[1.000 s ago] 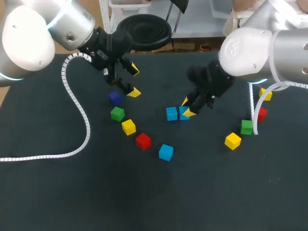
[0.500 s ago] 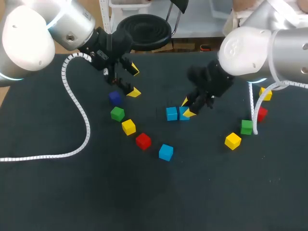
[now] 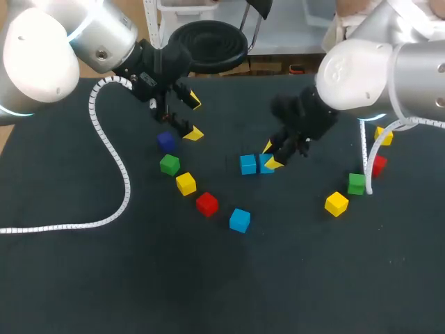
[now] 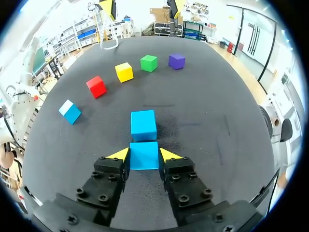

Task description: Place the blue cubes, place green cubes on the blue cubes, place the yellow cubes on the green cubes, then place the red cubes on the yellow cubes, and place purple cube on the red cubes.

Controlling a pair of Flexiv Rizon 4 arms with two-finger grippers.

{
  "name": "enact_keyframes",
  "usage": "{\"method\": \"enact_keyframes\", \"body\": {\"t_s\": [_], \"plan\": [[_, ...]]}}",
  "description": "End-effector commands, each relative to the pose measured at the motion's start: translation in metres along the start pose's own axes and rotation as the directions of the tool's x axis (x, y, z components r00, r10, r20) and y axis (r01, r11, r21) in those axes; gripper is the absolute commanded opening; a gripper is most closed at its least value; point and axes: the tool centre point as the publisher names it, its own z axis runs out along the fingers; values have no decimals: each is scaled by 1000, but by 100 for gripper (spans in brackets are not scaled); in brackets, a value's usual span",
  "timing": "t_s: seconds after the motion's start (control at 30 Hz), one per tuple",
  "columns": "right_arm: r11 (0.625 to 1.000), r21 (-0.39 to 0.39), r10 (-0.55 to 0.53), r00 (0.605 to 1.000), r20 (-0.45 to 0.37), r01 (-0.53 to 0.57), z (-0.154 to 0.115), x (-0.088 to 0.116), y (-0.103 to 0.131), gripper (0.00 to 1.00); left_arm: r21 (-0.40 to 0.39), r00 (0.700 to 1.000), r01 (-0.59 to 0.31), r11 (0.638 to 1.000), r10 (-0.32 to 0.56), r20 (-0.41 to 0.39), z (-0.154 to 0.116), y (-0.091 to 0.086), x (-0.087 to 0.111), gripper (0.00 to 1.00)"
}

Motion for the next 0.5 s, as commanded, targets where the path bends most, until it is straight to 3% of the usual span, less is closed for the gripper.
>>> {"method": "enact_keyframes", "body": {"t_s": [0.03,0.5], "plan": [[1000,-3,-2,1000,3,2,3,1,0,0,3,1000,1,1000,-1,-4,0,2,-1,100],[1000,-12,-25,1000,-7,25,-4,1,0,0,3,1000,1,1000,-1,-4,0,2,-1,100]]}}
